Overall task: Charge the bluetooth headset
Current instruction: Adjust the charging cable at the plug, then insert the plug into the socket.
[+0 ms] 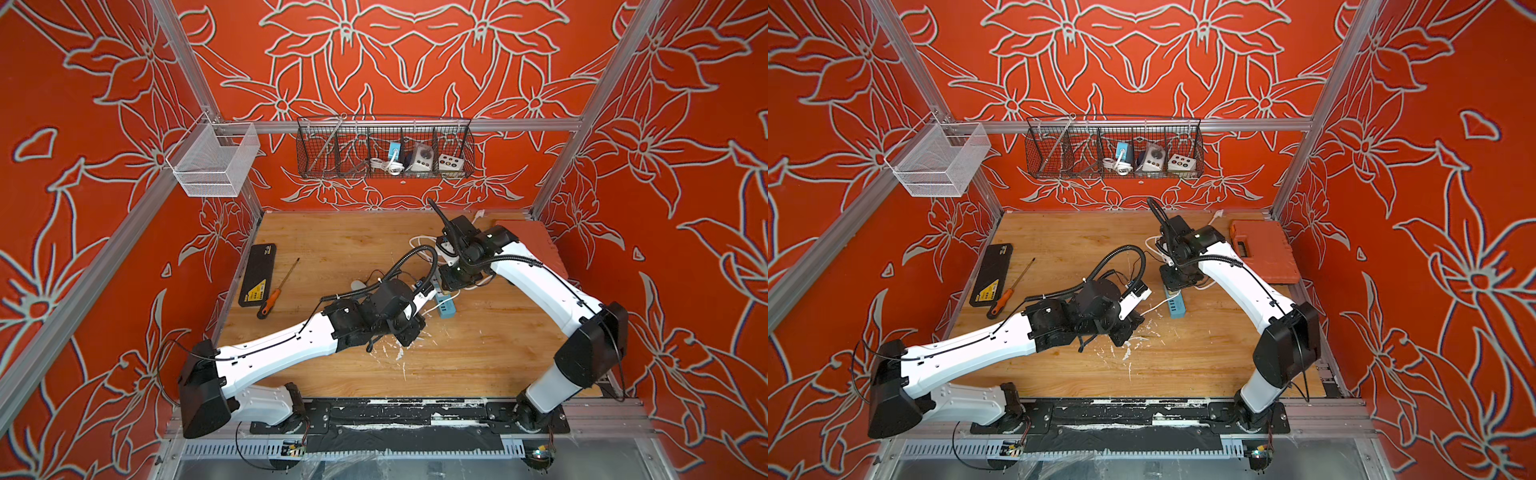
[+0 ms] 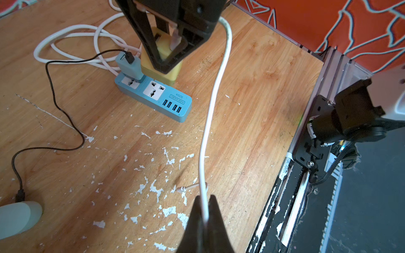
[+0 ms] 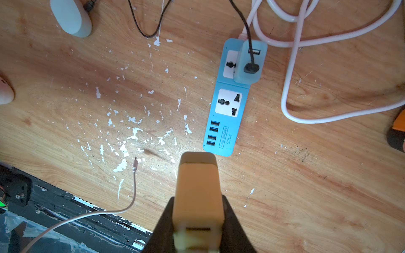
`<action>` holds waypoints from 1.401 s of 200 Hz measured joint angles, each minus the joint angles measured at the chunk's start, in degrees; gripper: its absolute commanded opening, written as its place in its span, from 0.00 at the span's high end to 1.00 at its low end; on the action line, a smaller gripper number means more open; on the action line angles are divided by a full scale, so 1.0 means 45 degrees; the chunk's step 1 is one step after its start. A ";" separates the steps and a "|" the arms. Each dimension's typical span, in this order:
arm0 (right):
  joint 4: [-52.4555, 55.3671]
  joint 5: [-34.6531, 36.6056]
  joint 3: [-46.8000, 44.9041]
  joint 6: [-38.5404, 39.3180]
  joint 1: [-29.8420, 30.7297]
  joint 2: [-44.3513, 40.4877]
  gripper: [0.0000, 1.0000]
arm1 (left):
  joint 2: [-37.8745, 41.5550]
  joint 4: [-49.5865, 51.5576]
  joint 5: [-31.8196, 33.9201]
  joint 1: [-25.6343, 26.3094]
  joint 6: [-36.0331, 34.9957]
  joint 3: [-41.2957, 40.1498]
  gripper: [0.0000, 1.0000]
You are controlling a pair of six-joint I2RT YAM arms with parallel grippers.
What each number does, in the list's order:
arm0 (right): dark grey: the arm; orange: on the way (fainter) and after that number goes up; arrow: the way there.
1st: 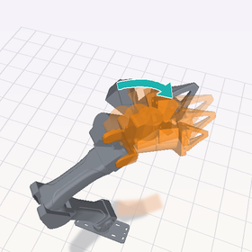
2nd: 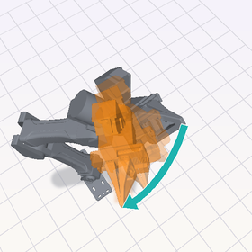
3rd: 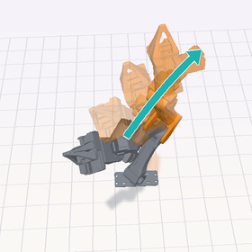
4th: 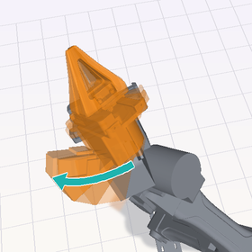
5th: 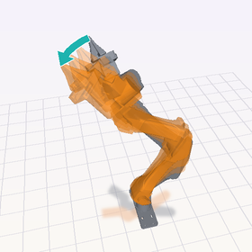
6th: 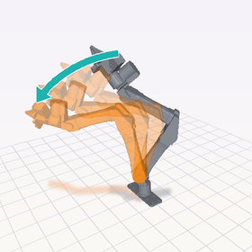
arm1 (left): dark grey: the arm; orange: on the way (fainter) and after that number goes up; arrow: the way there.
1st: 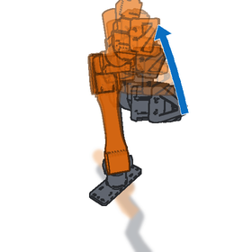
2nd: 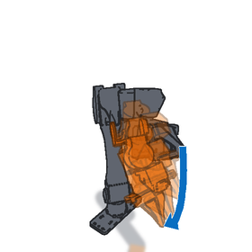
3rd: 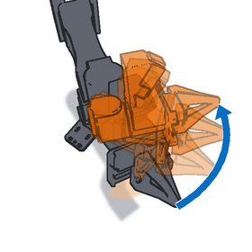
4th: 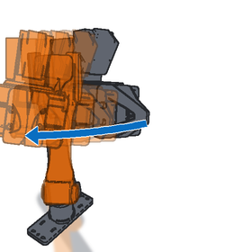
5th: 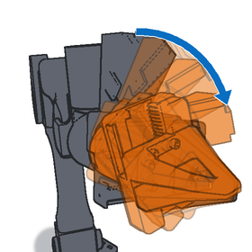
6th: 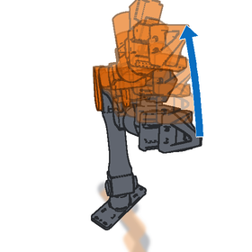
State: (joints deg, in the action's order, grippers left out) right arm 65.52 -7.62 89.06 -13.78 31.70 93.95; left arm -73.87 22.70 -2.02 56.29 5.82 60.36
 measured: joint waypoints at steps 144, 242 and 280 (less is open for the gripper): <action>-0.0850 -0.0510 -0.0452 0.0476 -0.0869 0.1846 0.85 | -0.0991 -0.1030 0.0413 -0.0408 0.0520 -0.0491 1.00; -0.1190 -0.0005 -0.0374 0.0505 -0.1321 0.2472 0.85 | -0.1651 -0.1598 0.0427 -0.0520 0.0714 -0.0491 1.00; -0.1438 0.0058 -0.0204 0.0505 -0.1345 0.2812 0.85 | -0.1870 -0.1671 0.0427 -0.0607 0.0758 -0.0491 1.00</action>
State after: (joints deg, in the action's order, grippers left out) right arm 59.05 -7.35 88.14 -11.51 25.65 106.61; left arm -82.28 15.18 -0.10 53.56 9.23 58.15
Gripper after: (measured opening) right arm 0.291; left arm 0.047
